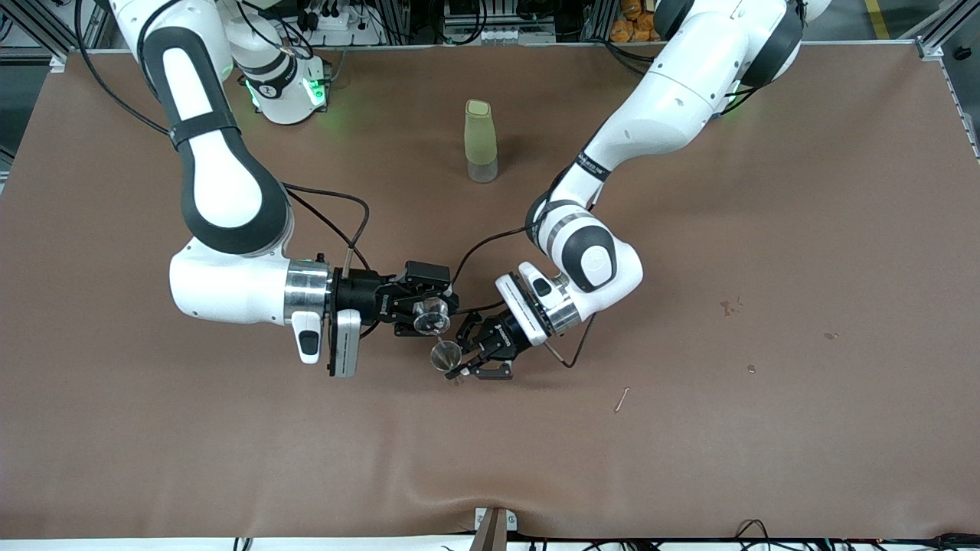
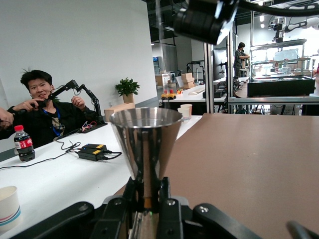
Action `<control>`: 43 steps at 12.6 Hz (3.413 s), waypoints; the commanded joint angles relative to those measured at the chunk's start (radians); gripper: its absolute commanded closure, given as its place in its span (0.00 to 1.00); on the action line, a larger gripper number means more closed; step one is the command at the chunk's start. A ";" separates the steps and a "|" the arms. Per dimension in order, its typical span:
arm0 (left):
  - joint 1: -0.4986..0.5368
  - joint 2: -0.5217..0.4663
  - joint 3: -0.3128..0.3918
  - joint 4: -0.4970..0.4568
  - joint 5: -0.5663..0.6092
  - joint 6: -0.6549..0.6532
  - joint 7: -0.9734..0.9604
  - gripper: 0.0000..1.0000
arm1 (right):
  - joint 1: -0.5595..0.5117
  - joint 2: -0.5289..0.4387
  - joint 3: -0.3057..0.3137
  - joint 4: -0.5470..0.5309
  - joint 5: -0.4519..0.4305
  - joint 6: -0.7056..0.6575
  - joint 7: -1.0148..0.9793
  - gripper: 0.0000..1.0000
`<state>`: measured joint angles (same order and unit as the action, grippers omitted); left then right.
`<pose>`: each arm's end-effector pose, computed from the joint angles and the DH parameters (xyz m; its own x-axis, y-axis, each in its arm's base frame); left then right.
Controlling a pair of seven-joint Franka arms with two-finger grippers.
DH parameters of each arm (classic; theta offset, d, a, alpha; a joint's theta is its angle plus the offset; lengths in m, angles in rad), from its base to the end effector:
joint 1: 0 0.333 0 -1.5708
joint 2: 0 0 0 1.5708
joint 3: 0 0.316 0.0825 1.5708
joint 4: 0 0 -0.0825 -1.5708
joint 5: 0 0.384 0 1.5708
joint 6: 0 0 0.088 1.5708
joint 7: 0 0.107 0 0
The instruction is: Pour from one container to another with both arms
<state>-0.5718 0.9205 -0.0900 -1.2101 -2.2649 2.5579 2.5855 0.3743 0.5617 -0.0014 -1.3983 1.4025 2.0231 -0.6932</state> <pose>0.6369 -0.4549 0.2446 -0.0334 -0.1445 0.9889 -0.8815 -0.4621 -0.0973 0.6660 0.3220 0.4304 0.9203 0.1196 0.3726 0.3913 -0.2815 -0.8761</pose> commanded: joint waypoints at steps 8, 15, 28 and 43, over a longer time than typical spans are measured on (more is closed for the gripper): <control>-0.016 -0.003 0.003 -0.005 -0.061 0.007 0.021 1.00 | 0.005 0.036 -0.006 0.070 -0.039 0.003 0.115 1.00; -0.025 -0.005 -0.002 -0.009 -0.070 0.007 0.018 1.00 | 0.015 0.072 -0.003 0.108 -0.030 0.039 0.225 1.00; -0.008 -0.003 -0.002 -0.016 -0.065 0.005 0.007 1.00 | 0.005 0.055 -0.002 0.050 0.004 -0.003 0.329 1.00; -0.005 -0.005 -0.002 -0.016 -0.068 0.005 -0.013 1.00 | -0.002 0.063 -0.002 -0.002 0.159 -0.018 0.386 1.00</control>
<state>-0.5747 0.9210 -0.0930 -1.2281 -2.3006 2.5582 2.5676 0.3795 0.6292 -0.0065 -1.3927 1.5244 2.0126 -0.3270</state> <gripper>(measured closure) 0.797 0.881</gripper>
